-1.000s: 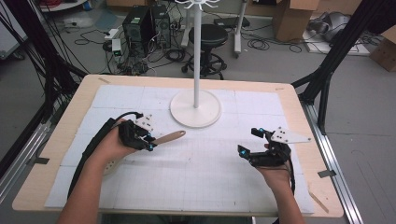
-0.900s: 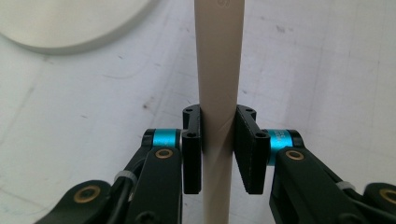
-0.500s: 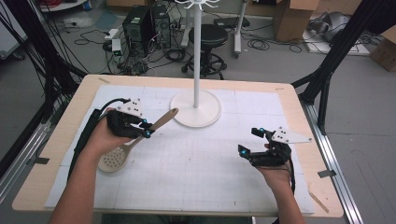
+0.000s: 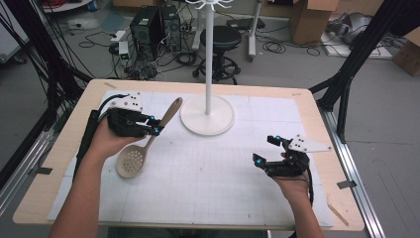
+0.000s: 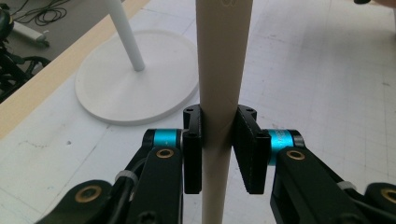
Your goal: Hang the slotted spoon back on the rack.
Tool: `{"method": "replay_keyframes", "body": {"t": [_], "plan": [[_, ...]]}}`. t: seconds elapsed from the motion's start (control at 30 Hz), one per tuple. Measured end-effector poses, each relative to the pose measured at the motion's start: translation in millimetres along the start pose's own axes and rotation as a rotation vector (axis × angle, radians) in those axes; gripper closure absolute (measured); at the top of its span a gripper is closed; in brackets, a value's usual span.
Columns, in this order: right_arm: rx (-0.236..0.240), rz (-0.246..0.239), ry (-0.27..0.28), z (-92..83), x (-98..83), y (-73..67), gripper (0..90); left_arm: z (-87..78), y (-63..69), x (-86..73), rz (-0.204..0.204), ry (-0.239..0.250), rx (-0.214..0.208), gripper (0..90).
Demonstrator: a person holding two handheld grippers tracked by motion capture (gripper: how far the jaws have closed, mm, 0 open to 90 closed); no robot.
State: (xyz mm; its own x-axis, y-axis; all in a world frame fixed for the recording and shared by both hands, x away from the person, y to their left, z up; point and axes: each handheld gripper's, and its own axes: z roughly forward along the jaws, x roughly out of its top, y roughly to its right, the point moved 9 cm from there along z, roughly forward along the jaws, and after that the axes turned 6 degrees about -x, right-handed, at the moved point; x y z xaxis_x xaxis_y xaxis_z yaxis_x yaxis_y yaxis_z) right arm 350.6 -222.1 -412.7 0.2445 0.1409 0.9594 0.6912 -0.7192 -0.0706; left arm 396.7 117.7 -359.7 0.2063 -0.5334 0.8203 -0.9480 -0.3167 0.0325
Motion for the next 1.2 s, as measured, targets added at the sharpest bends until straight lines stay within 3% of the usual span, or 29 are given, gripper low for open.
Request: {"method": "replay_keyframes", "body": {"t": [0.37,0.8,1.2], "plan": [[0.000,0.001,0.001,0.0,0.0,-0.2,9.8,-7.6,0.3,17.6,0.003,0.052,-0.018,74.1],[0.000,0.004,0.005,-1.1,0.8,0.3,9.8,-16.2,-9.6,54.4,-0.003,0.143,-0.024,74.1],[0.001,0.003,0.006,-1.3,0.8,1.2,9.8,-21.7,-20.0,86.3,0.021,0.164,-0.057,74.1]]}}
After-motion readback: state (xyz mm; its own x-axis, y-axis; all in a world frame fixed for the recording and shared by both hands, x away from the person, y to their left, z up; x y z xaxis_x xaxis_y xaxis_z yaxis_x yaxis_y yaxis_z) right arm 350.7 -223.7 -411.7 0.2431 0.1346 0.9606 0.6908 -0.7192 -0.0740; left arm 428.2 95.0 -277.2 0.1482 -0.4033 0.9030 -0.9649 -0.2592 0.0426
